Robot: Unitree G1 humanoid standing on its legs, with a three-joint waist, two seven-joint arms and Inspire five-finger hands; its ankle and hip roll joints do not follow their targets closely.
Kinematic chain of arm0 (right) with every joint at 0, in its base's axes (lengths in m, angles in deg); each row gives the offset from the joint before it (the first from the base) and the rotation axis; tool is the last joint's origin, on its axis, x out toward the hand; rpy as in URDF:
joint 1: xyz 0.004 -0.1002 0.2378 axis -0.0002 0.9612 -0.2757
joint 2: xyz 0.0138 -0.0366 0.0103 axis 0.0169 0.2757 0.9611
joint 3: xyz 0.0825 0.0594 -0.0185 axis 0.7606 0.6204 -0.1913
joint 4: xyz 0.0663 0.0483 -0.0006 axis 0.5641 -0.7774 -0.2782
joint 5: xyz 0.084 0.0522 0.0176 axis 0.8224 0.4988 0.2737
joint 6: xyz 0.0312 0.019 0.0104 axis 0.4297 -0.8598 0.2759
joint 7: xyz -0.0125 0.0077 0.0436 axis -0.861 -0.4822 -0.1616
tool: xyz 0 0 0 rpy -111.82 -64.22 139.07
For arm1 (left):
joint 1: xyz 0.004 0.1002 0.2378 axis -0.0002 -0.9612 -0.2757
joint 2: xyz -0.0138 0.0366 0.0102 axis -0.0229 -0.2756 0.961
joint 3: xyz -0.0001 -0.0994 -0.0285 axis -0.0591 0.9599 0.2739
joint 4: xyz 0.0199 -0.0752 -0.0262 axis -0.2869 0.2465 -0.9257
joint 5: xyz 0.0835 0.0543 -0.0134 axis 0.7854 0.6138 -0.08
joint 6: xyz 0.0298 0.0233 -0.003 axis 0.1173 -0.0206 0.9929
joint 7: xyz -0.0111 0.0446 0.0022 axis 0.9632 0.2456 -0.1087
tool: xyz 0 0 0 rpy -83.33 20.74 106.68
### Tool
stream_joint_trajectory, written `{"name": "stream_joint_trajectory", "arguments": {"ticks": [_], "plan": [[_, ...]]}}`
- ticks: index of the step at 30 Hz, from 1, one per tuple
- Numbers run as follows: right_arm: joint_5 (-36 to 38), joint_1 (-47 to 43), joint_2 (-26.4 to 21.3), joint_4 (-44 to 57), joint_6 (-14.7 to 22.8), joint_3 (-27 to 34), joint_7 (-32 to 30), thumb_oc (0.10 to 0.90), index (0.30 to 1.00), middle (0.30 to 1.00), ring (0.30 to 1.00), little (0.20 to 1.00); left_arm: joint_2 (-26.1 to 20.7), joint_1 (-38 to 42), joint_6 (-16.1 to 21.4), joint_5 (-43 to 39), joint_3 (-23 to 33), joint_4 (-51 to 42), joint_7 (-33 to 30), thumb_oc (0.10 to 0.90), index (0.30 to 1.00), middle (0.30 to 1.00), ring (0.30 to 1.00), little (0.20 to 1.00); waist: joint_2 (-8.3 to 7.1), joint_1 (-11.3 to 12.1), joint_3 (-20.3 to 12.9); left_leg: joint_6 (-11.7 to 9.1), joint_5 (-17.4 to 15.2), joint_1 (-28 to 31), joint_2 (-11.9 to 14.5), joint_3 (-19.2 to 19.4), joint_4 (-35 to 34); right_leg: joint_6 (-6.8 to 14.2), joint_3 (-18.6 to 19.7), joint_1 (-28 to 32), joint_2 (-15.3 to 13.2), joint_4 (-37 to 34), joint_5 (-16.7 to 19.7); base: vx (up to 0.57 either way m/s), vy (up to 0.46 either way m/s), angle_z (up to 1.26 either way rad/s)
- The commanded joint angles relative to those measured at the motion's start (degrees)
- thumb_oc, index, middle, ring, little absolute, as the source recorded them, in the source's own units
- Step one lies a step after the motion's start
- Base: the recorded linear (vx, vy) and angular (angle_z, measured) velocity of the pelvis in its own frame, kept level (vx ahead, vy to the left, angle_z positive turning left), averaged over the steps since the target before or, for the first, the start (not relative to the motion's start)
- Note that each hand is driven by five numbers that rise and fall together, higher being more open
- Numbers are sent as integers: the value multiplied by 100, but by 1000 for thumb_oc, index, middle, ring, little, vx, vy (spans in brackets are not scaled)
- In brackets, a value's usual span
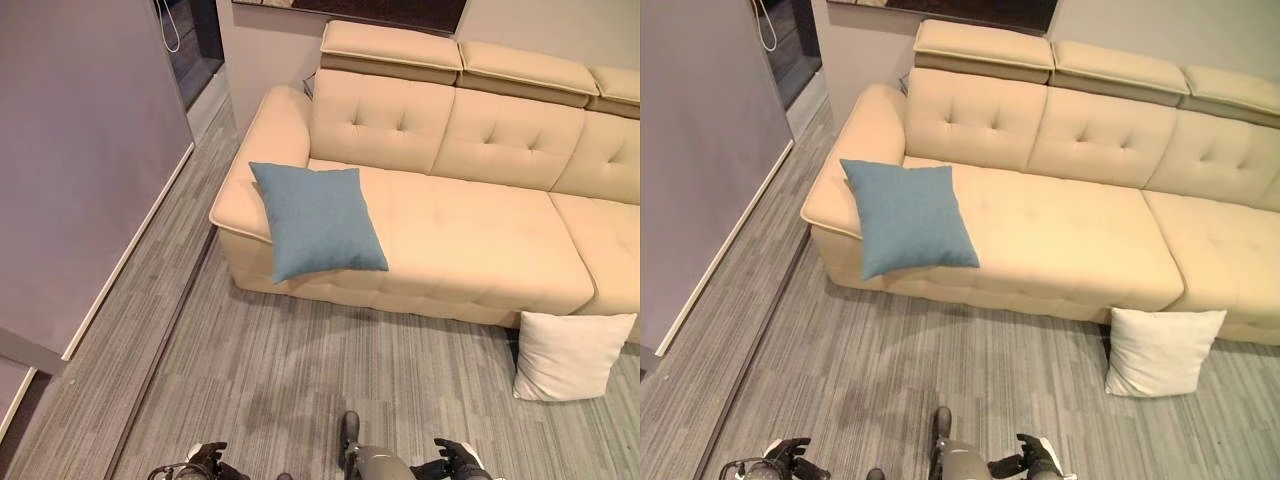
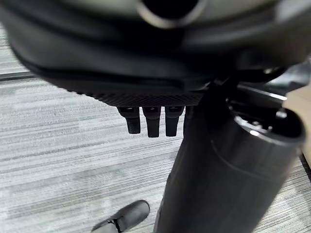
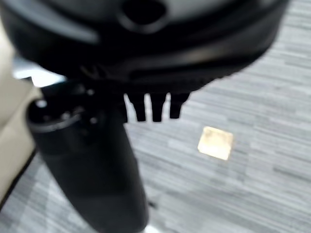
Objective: Pick up all the scattered cushions and arrange them neatly on the sofa.
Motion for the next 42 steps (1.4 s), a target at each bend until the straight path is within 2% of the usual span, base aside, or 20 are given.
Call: {"name": "stream_joint_trajectory", "arguments": {"ticks": [1,3,4,5,7,9,13,14,18,20,25,26,27,28,29,30,34,37,42], "plan": [[-67,-134,-332,-88,69,-155,-81,800,900,900,900,900,-100,147,184,183,118,-51,-18,800,900,900,900,900,16,-33,-34,-91,-528,-309,-124,-155,626,289,198,497,137,-117,-437,278,-146,32],[-59,-28,-318,-201,57,-130,-46,800,900,900,900,900,-43,102,186,195,72,-64,28,800,900,900,900,900,65,-64,-94,-317,-428,-298,59,-152,947,152,160,694,218,-62,-562,234,-150,16],[-59,-28,-318,-202,58,-130,-46,800,900,900,900,900,-42,101,186,195,72,-64,28,800,900,900,900,900,66,-67,-93,-319,-433,-300,61,-154,956,151,156,698,220,-64,-562,139,-174,17],[-33,-28,-320,-211,78,-141,-36,800,900,900,900,900,-35,150,200,217,-9,-144,48,800,900,900,900,900,25,-55,-11,-526,-38,-711,171,-31,1905,33,181,906,223,-104,-652,102,-182,11],[16,-68,-338,-191,93,-158,-48,800,900,900,900,900,-25,213,194,139,-36,-217,33,800,900,900,900,900,-82,12,119,-542,218,-1309,264,85,2889,-100,212,1058,203,-157,-705,106,-204,17],[60,-54,-357,-219,58,-131,-48,800,900,900,900,900,-31,215,176,83,-37,-270,12,800,900,900,900,900,-142,65,150,-476,222,-1634,406,304,3346,-192,200,1192,195,-184,-811,121,-112,-8],[88,-31,-401,-247,53,-121,-44,800,900,900,900,900,4,196,174,75,-82,-290,15,800,900,900,900,900,-160,141,136,-372,11,-1919,351,474,2964,-166,206,1404,164,-282,-933,186,-13,3],[75,-5,-404,-268,57,-110,-48,800,900,900,900,900,14,176,161,91,-92,-264,16,800,900,900,900,900,-156,182,102,-339,-106,-2003,255,512,2400,-117,208,1547,170,-365,-1029,242,46,4],[41,3,-404,-280,57,-107,-90,800,900,900,900,900,20,139,167,115,-75,-226,10,800,900,900,900,900,-15,338,92,-451,596,-2293,109,298,1199,-73,360,1948,388,-481,-1238,274,89,-3],[52,19,-390,-280,62,-74,-64,800,900,900,900,900,36,111,170,104,-40,-185,40,800,900,900,900,900,19,349,45,-441,589,-2167,103,279,886,-56,410,1990,417,-429,-1317,212,117,-17],[-118,32,-308,-258,68,-101,-54,800,900,900,900,900,-10,98,157,139,15,-130,36,800,900,900,900,900,3,380,-108,-256,452,-1873,-29,283,858,205,327,1847,136,246,-1317,155,135,-30],[-160,-7,-301,-237,60,-129,-49,800,900,900,900,900,-33,108,143,128,21,-143,31,800,900,900,900,900,8,382,-100,-176,386,-1771,-52,291,844,291,287,1668,17,641,-1148,172,206,-20],[-162,-76,-272,-170,48,-162,-46,800,900,900,900,900,-94,149,133,97,24,-179,12,800,900,900,900,900,49,330,-11,-61,332,-1601,-60,258,795,407,288,1266,-113,1436,-762,144,206,-8],[-149,-117,-265,-118,49,-174,-58,800,900,900,900,900,-120,187,139,83,20,-196,5,800,900,900,900,900,80,286,56,-20,311,-1536,-41,234,789,417,308,1059,-141,1786,-630,96,150,-15],[-148,-119,-266,-118,48,-174,-58,800,900,900,900,900,-120,189,139,83,21,-195,5,800,900,900,900,900,77,288,56,-18,310,-1539,-46,238,791,419,313,1048,-146,1802,-638,124,126,8],[-132,-146,-251,-70,54,-156,-70,800,900,900,900,900,-152,212,146,80,8,-208,-8,800,900,900,900,900,146,234,89,14,235,-1396,-25,187,769,372,276,874,-212,2026,-663,166,90,32],[-157,-180,-276,-94,49,-166,-88,800,900,900,900,900,-169,234,172,66,20,-186,-4,800,900,900,900,900,164,137,39,-19,99,-1108,-73,57,654,282,252,759,-137,1192,-867,198,15,25],[-150,-180,-333,-119,30,-157,-98,800,900,900,900,900,-208,262,190,94,38,-147,-6,800,900,900,900,900,36,82,15,-58,17,-969,-197,-39,621,370,328,803,-77,96,-709,152,-55,13],[-304,-174,-419,-152,45,-216,-207,800,900,900,900,900,-268,184,208,61,174,-156,-100,800,900,900,900,900,-55,195,-100,-116,15,-840,-192,-16,507,387,316,1163,-46,-244,-592,67,-61,19]]}}
